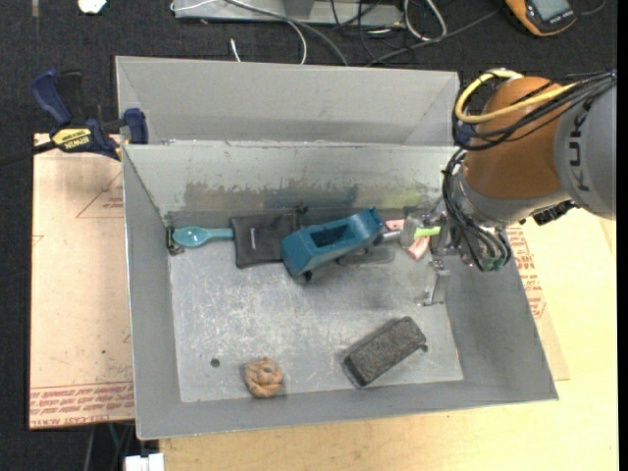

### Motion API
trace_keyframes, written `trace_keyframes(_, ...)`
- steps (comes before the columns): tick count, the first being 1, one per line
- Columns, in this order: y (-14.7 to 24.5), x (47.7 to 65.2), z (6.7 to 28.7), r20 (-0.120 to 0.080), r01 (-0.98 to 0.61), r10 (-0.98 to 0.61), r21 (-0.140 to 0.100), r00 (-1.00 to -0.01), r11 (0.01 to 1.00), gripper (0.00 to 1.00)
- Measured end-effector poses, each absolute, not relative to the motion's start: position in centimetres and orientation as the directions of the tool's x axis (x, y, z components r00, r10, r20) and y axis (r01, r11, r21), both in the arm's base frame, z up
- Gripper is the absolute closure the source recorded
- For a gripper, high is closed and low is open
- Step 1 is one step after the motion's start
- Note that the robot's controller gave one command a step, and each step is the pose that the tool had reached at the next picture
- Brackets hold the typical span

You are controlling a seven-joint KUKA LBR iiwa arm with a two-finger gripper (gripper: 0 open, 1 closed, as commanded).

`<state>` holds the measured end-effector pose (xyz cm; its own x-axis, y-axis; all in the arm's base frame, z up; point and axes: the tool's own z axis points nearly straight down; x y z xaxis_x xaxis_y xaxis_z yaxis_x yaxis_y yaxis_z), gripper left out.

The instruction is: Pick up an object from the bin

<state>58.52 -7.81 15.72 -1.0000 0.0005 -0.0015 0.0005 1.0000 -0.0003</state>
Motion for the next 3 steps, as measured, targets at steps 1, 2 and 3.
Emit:
trace_keyframes(1, -8.2, 55.4, 13.7, -0.006, -0.082, -0.083, -0.001, -0.997, 0.997, 0.0)
trace_keyframes(2, -8.4, 52.3, 10.9, -0.003, -0.052, -0.052, 0.001, -0.999, 0.999, 0.0)
trace_keyframes(3, -6.7, 49.2, 8.4, 0.002, -0.142, -0.142, 0.001, -0.99, 0.99, 0.0)
